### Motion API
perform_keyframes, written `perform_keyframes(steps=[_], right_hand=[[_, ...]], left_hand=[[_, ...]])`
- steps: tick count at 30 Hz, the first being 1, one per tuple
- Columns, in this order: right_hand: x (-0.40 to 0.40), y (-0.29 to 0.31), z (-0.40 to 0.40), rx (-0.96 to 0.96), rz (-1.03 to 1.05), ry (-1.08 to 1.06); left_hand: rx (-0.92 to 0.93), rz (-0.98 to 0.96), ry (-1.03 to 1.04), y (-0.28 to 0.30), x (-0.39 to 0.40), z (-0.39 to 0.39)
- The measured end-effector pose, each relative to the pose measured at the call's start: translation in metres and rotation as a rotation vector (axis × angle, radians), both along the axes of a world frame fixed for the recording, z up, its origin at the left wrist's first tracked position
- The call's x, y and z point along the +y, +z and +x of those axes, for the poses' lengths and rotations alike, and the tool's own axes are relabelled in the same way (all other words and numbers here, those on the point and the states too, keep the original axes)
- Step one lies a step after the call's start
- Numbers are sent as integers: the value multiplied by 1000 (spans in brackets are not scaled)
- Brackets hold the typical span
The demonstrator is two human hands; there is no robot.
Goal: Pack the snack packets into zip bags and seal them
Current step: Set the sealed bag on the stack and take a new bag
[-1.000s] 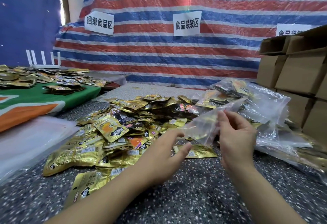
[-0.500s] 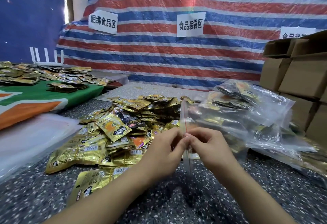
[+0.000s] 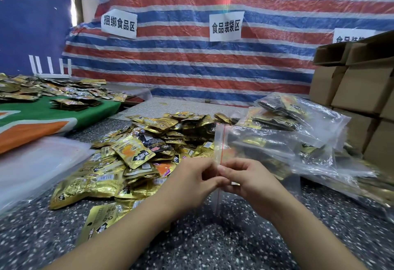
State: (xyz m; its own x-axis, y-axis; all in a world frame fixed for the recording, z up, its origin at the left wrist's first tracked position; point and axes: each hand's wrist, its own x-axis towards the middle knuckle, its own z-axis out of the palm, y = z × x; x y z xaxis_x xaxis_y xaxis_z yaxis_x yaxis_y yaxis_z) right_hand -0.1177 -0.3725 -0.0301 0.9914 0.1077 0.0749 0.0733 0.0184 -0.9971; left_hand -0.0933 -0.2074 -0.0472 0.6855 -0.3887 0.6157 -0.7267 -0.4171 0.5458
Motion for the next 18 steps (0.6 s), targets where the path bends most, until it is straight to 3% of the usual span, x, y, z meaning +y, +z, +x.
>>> perform_keyframes(steps=[9, 18], right_hand=[[-9, 7, -3, 180, 62, 183], [-7, 6, 4, 215, 141, 145]], left_hand=[[4, 31, -82, 3, 4, 0], [212, -29, -151, 8, 4, -4]])
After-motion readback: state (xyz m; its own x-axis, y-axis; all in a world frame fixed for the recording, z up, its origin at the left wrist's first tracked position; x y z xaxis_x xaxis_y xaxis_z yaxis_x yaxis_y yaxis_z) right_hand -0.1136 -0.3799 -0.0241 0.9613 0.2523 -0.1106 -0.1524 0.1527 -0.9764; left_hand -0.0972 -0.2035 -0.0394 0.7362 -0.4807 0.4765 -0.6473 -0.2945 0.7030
